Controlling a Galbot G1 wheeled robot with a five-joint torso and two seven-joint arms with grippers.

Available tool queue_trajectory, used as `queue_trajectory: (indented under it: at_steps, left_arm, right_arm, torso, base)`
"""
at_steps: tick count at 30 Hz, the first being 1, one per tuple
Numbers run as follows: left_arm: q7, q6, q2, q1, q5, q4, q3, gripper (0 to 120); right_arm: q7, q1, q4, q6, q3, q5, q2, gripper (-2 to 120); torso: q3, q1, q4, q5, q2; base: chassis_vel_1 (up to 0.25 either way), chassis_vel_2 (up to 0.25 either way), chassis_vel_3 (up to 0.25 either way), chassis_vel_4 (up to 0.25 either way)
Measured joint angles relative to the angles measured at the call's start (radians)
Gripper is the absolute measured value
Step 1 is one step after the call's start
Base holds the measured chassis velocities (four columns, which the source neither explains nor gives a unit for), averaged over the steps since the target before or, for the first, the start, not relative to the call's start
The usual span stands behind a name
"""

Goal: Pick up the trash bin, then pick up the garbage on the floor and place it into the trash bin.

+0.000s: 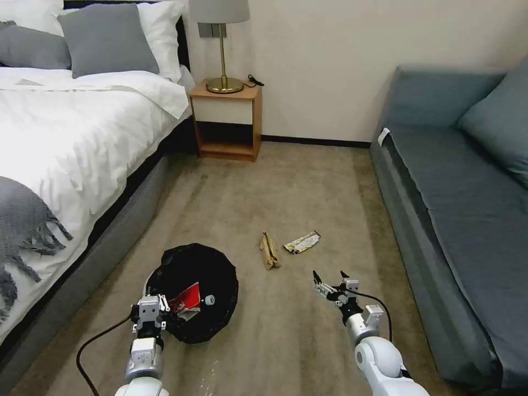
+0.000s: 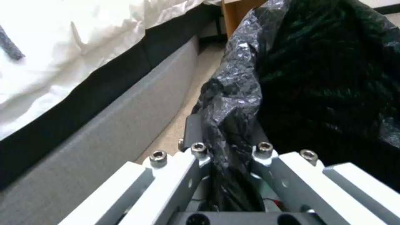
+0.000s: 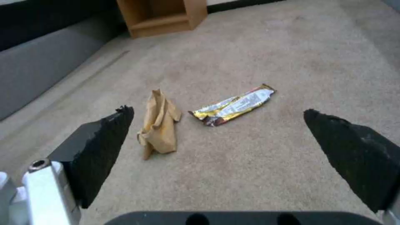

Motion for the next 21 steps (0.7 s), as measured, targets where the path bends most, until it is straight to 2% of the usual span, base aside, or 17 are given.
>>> queue_trajectory:
  at_steps: [21]
  left_arm:
    - [0.001, -0.002, -0.001, -0.006, 0.002, 0.012, 0.006, 4]
  right_arm:
    - [-0.011, 0.003, -0.021, 0.014, 0.002, -0.003, 0.003, 100]
  torso:
    - [0.000, 0.000, 0.0000, 0.0000, 0.000]
  base:
    - [-0.077, 0.072, 0.082, -0.075]
